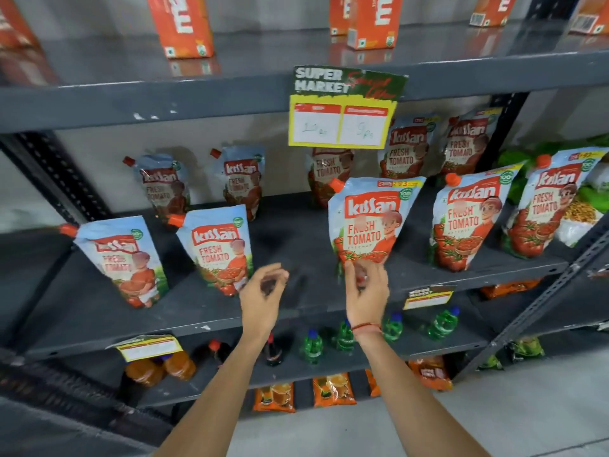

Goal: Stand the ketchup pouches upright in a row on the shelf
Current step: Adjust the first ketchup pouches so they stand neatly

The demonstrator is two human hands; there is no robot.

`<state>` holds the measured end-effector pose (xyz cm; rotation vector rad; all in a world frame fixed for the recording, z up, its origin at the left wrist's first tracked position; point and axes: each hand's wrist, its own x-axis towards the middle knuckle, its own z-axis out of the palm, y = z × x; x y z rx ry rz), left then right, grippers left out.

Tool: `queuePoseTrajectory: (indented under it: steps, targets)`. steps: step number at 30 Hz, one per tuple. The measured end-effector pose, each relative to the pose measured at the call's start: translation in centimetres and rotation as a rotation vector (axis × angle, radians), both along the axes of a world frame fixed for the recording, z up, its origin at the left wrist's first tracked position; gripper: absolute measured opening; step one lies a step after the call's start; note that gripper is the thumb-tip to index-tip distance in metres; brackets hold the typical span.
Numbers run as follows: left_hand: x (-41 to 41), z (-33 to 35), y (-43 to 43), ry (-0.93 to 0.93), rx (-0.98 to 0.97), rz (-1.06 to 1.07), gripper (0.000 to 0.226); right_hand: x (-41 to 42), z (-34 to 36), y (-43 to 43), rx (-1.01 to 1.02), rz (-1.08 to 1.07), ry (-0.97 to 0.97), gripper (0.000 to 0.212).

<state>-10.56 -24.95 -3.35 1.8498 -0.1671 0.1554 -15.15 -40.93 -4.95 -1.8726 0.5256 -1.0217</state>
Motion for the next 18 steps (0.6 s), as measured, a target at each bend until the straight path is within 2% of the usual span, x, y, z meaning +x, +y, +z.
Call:
queuePoseTrajectory:
  steps: [3, 5, 8, 10, 13, 16, 18]
  targets:
    - [-0.5, 0.1, 4.4, -0.102, -0.066, 0.216, 0.019, 2.1, 0.3, 4.0, 0.062, 0.235, 0.116, 0.029]
    - [0.5, -0.2, 8.1, -0.136, -0.069, 0.280, 0.026, 3.9, 1.1, 7.3, 0.146, 0.431, 0.282, 0.042]
    - [3.0, -0.8, 11.6, -0.025, 0.026, 0.185, 0.050, 6.0, 2.6, 10.7, 0.229, 0.643, 0.446, 0.070]
    - [4.7, -1.2, 12.5, 0.070, 0.102, 0.040, 0.063, 7.2, 2.7, 11.5, 0.284, 0.702, 0.498, 0.078]
    - [6.9, -1.6, 13.8, 0.108, 0.191, -0.181, 0.061, 8.2, 1.9, 12.6, 0.325, 0.742, 0.557, 0.065]
    - [7.8, -1.6, 14.3, 0.128, 0.147, -0.247, 0.052, 8.3, 1.0, 13.1, 0.325, 0.677, 0.518, 0.044]
    - [7.7, -1.6, 14.2, 0.141, 0.119, -0.276, 0.051, 7.7, 0.5, 12.7, 0.337, 0.635, 0.496, 0.040]
